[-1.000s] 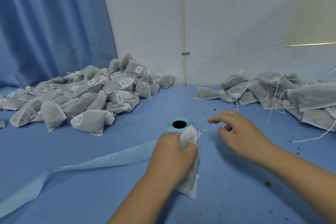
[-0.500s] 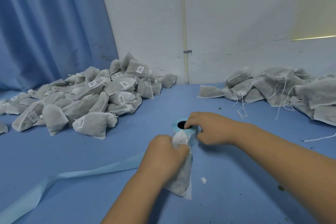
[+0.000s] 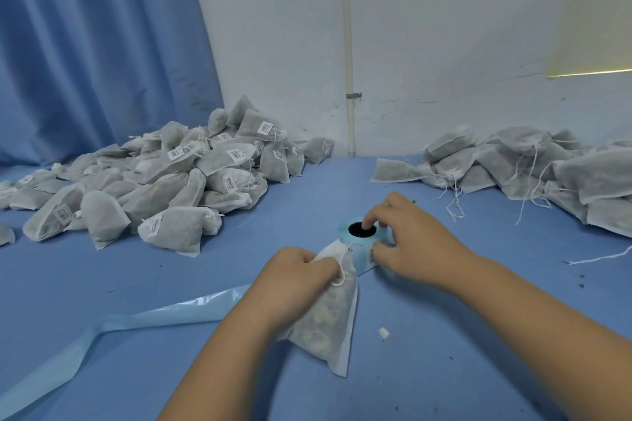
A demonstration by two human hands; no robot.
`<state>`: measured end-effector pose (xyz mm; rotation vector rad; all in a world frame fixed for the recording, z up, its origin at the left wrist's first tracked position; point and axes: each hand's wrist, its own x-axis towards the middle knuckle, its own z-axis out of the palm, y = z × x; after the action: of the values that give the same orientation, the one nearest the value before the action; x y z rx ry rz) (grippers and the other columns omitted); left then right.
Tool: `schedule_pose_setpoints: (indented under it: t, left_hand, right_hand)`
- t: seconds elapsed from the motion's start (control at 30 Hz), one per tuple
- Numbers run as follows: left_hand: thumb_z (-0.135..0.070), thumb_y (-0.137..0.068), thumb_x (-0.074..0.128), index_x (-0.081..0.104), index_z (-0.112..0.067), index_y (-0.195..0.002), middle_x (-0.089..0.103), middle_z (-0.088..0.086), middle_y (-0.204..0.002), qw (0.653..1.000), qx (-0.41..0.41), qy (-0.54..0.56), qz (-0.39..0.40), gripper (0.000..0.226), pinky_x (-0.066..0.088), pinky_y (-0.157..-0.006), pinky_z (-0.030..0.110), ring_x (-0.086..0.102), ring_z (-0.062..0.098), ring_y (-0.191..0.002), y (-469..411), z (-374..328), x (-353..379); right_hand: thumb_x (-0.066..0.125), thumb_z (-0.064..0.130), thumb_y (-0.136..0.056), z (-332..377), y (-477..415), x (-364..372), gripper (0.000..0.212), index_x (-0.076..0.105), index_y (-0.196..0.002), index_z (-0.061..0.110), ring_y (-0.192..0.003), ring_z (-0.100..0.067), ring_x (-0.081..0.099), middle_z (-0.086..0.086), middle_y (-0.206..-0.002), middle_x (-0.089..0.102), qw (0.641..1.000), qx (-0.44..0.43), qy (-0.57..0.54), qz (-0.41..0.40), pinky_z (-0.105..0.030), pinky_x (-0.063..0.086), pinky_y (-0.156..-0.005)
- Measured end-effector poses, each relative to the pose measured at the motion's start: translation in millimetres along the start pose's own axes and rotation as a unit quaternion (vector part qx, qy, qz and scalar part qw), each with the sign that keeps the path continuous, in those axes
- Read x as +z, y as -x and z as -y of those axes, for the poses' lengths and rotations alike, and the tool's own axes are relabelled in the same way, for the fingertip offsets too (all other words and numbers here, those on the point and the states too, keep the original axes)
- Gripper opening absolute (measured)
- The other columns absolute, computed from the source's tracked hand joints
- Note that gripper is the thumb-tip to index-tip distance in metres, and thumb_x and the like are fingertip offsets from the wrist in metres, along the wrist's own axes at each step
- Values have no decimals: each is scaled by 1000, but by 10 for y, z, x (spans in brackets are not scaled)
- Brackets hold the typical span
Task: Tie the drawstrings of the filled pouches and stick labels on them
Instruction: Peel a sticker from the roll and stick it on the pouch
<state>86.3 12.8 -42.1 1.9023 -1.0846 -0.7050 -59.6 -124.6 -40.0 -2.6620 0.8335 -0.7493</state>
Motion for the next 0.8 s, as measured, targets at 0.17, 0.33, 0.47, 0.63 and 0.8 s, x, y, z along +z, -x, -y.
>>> schedule_pose_setpoints:
  t: [0.17, 0.33, 0.47, 0.63, 0.8]
  left_hand:
    - [-38, -56, 59, 46, -20, -61, 41, -2, -57, 999, 32, -29, -14, 23, 33, -52, 27, 38, 16, -51, 23, -9, 18]
    - [-35, -61, 61, 50, -19, -60, 44, -5, -55, 998, 56, -30, -16, 19, 32, -46, 20, 41, 14, -48, 59, -45, 21]
    - [-38, -57, 58, 54, -6, -69, 47, -5, -57, 997, 60, -42, -23, 34, 35, -49, 23, 43, 13, -50, 82, -55, 31]
    - [-39, -55, 56, 56, -4, -74, 47, -4, -60, 995, 69, -63, -38, 39, 35, -51, 24, 43, 12, -53, 103, -76, 58]
    - [-28, -71, 65, 58, -2, -76, 45, -4, -60, 992, 92, -78, -47, 28, 34, -51, 25, 41, 13, -54, 109, -69, 85]
  right_hand:
    - [53, 19, -83, 42, 124, 99, 28, 59, -103, 36, -68, -4, 50, 15, -67, 52, 999, 3, 13, 33, -28, 44, -64]
    - [55, 15, -84, -15, 104, 47, 29, 67, -101, 34, -65, 3, 52, 17, -68, 57, 999, 19, -47, 22, -19, 45, -66]
    - [60, 10, -82, -44, 111, -2, 24, 67, -90, 32, -70, 10, 51, 13, -78, 57, 998, -3, -58, 23, -10, 36, -62]
    - [65, 14, -78, -34, 91, -37, 23, 56, -75, 35, -70, 10, 51, 13, -80, 55, 998, 0, -52, 33, -5, 36, -63]
    - [65, 17, -78, -41, 88, -14, 23, 52, -69, 34, -73, 2, 50, 13, -80, 51, 999, -1, -28, 33, -7, 35, -65]
